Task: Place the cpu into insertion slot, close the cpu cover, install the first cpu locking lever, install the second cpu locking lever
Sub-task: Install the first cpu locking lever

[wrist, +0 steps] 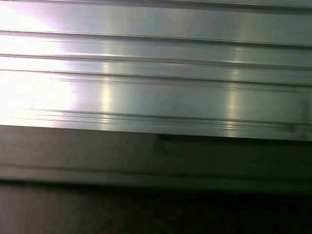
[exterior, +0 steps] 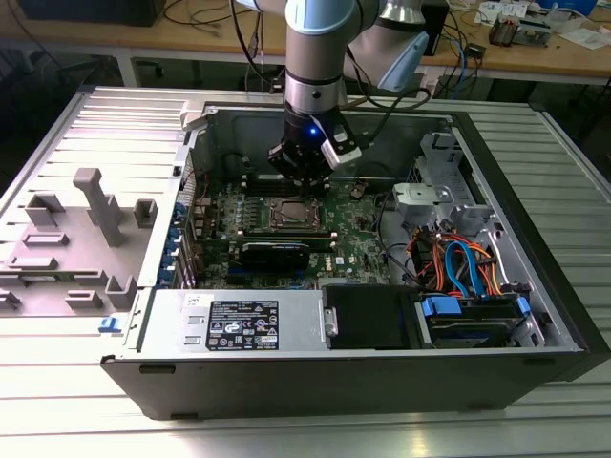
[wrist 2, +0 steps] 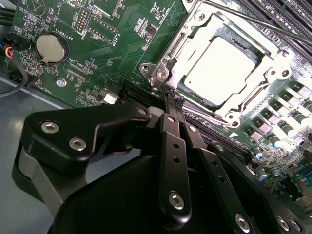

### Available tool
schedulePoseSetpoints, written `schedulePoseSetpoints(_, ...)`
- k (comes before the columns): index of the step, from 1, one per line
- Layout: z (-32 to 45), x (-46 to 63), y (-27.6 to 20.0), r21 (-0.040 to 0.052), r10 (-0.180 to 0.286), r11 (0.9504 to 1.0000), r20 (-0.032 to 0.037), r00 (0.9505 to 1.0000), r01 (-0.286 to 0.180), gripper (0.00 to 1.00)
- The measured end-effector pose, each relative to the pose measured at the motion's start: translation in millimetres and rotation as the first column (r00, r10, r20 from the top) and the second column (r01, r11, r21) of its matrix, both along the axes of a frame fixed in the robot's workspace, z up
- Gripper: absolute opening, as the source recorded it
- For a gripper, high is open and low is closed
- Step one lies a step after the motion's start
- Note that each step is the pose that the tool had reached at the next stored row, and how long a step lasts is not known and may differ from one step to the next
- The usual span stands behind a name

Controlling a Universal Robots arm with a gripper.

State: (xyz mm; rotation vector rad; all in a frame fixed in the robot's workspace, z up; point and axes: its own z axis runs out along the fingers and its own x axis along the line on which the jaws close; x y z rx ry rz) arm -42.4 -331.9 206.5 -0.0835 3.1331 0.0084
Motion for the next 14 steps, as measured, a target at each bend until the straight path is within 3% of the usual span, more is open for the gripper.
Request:
schedulePoseSetpoints(8,-3.1,0.2,-1.4,0.0005,0.000,1.0000,0.0005,1.0000,0.000,0.11)
schedulePoseSetpoints(14,-0.5,0.1,-1.7,0.0003,0.000,1.0000,0.0001,1.0000,0.000,0.11)
